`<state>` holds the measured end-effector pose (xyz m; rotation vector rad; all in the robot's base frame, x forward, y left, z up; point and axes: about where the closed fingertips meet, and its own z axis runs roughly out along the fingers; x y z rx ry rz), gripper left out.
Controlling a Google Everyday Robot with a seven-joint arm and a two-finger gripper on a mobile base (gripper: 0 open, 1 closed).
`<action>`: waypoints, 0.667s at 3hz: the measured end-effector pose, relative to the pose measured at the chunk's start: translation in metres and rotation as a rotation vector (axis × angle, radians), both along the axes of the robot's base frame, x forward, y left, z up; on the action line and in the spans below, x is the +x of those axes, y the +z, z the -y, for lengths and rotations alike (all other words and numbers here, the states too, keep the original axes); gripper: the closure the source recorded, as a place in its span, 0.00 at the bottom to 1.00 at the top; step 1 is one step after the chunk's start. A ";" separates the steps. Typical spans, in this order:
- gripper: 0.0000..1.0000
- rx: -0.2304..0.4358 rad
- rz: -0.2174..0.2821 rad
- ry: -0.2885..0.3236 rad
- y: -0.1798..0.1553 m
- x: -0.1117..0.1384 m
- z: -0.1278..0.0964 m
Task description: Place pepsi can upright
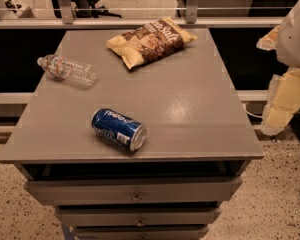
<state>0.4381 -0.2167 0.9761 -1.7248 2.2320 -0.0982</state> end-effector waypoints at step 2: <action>0.00 0.024 -0.009 -0.021 -0.001 -0.001 -0.027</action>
Offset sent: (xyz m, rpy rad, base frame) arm -0.0039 0.0818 -0.0078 0.0715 0.0519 -0.0648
